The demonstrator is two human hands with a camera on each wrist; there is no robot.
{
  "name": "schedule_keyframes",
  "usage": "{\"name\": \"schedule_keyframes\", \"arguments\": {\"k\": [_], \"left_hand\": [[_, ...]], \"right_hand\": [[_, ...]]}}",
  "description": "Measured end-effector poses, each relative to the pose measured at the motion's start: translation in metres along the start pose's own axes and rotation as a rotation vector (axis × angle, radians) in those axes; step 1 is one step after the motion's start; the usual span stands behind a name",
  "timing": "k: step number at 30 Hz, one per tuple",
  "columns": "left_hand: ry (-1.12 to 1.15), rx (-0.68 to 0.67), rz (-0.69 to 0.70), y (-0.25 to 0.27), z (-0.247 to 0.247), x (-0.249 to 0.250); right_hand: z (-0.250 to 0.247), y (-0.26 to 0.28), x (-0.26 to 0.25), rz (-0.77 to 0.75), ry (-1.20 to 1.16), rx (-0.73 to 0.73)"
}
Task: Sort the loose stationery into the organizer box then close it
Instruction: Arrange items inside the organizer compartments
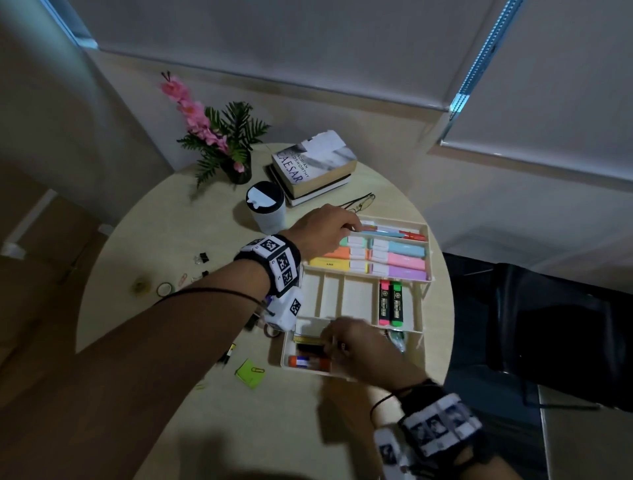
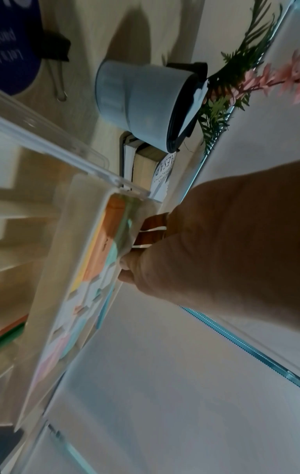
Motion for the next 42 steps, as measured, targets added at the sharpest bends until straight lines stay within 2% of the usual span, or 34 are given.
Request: {"name": "schedule_keyframes", "arguments": {"k": [2, 4, 5, 6, 7, 9, 11, 16, 19, 24, 27, 30, 33, 36, 40, 42], "left_hand": [[0.002, 0.0, 0.004, 0.0, 0.0, 0.001], [0.01, -0.001, 0.011, 0.0, 0.0, 0.003], [0.015, -0.002, 0.015, 0.001, 0.0, 0.004], [0.014, -0.001, 0.021, 0.002, 0.0, 0.005], [0.006, 0.004, 0.026, 0.002, 0.0, 0.006], [-0.011, 0.01, 0.024, 0.001, 0.001, 0.005], [-0.045, 0.016, 0.039, 0.0, 0.001, 0.004], [-0.12, 0.018, 0.124, -0.001, 0.001, 0.006], [-0.164, 0.023, 0.168, 0.001, 0.001, 0.017], [-0.299, 0.082, 0.16, 0.001, -0.003, 0.032], [-0.339, 0.087, 0.148, 0.003, 0.002, 0.036], [-0.356, 0.061, 0.139, 0.007, 0.005, 0.031], [-0.241, 0.04, 0.115, 0.022, -0.008, 0.013], [0.012, 0.07, 0.105, 0.055, -0.043, -0.019], [0.113, 0.129, 0.008, 0.11, -0.095, -0.103], [0.102, 0.143, -0.099, 0.139, -0.113, -0.159]], "right_hand": [[-0.072, 0.0, 0.02, 0.071, 0.032, 0.192], [-0.154, 0.006, 0.046, 0.128, 0.205, 0.466], [-0.182, 0.006, 0.062, 0.156, 0.304, 0.538], [-0.199, 0.004, 0.077, 0.182, 0.386, 0.527], [-0.205, -0.002, 0.095, 0.214, 0.437, 0.45], [-0.2, -0.011, 0.122, 0.244, 0.497, 0.274], [-0.197, -0.014, 0.127, 0.2, 0.544, 0.213], [-0.203, -0.013, 0.12, 0.129, 0.581, 0.255], [-0.194, -0.021, 0.108, 0.044, 0.562, 0.212], [-0.192, -0.028, 0.111, 0.146, 0.698, 0.185], [-0.186, -0.027, 0.112, 0.172, 0.648, 0.207], [-0.186, -0.022, 0.108, 0.18, 0.604, 0.299], [-0.182, -0.022, 0.1, 0.18, 0.624, 0.338], [-0.179, -0.031, 0.094, 0.234, 0.694, 0.337], [-0.18, -0.038, 0.083, 0.276, 0.786, 0.338], [-0.178, -0.041, 0.066, 0.316, 0.779, 0.392]]}}
Point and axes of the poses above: each hand's wrist, its own y-axis away from the middle knuckle, its own z-axis out of the palm, x = y × z, the point moved 10 cm from there along -y, towards the middle knuckle, and after that the axes turned 13 degrees about -z, right-handed, at the moved point
